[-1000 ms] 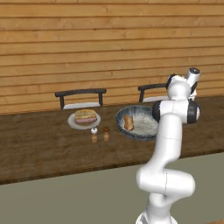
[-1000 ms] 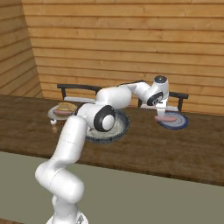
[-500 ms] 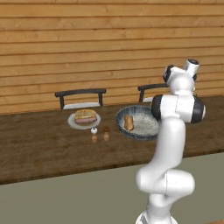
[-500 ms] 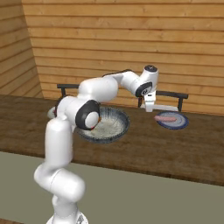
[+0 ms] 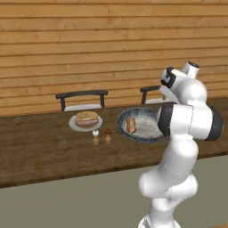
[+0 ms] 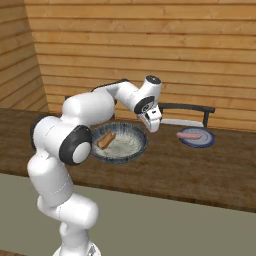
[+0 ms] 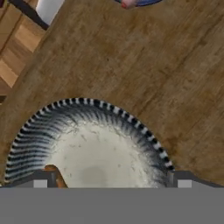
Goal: Place one bun and one sausage from the bowl on each plate.
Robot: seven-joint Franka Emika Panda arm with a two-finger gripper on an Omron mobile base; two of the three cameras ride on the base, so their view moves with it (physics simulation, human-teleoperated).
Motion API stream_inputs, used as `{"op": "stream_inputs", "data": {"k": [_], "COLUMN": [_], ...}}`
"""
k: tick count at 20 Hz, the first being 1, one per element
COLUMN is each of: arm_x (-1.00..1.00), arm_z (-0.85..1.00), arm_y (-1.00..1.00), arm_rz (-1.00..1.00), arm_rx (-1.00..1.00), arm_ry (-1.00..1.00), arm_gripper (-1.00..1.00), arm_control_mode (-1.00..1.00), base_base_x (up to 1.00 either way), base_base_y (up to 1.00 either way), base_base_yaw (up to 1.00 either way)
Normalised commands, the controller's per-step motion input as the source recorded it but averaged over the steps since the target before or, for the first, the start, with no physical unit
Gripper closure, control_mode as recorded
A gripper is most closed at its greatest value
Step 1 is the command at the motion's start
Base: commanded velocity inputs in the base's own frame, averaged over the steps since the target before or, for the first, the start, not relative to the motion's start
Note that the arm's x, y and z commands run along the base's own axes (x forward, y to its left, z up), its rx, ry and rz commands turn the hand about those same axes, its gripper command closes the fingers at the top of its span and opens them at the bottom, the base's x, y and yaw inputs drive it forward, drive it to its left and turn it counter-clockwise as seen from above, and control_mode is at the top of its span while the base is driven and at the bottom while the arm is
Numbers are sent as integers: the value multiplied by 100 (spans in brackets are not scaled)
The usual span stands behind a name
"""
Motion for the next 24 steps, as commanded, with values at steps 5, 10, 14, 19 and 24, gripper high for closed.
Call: {"op": "stream_inputs", "data": {"k": [5,10,14,19,24], "arm_x": [-26,-7,-2,-5,-2], "arm_z": [25,15,-8,-18,-25], "arm_y": [68,41,36,23,47], "arm_rz": [57,50,33,18,7], "arm_rx": [0,1,2,0,0], "arm_ry": [-5,0,1,0,0], "arm_gripper": [-100,-100,-100,-100,-100], "arm_control_mode": [-100,-100,-100,-100,-100], "base_base_x": [0,0,0,0,0], "base_base_y": [0,0,0,0,0], "base_base_yaw": [0,0,0,0,0]}}
